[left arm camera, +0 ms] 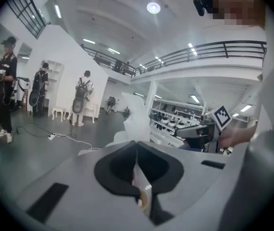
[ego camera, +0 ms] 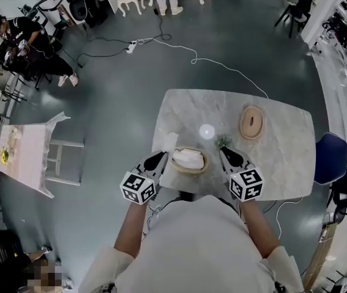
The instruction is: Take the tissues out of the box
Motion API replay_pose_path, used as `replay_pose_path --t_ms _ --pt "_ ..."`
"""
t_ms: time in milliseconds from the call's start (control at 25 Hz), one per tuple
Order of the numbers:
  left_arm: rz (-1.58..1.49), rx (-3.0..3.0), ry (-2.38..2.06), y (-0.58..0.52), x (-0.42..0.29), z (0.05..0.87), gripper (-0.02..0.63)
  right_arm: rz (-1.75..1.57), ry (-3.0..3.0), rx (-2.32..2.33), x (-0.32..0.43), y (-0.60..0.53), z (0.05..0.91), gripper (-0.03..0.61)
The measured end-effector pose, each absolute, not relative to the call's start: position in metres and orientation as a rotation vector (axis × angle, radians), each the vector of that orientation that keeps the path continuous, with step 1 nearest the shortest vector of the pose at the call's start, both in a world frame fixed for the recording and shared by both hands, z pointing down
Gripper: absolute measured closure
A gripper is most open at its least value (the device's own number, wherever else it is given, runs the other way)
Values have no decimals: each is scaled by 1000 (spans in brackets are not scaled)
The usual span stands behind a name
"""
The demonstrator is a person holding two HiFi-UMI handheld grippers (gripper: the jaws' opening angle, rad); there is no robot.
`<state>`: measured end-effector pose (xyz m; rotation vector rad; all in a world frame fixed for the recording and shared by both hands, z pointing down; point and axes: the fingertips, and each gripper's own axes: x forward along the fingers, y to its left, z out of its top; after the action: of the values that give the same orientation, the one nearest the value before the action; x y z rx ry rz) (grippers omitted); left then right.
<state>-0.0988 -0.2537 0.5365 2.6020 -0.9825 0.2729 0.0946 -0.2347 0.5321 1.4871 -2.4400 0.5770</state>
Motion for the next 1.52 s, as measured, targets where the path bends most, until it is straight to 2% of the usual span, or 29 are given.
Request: replay_pose_path --t_ms 600,1520 --pt "-33 2593 -1246 -242 -132 430 601 319 -2654 1388 85 -248 445 526" --pt "-106 2568 -1310 -228 -143 416 603 212 -2696 1361 86 -243 422 528"
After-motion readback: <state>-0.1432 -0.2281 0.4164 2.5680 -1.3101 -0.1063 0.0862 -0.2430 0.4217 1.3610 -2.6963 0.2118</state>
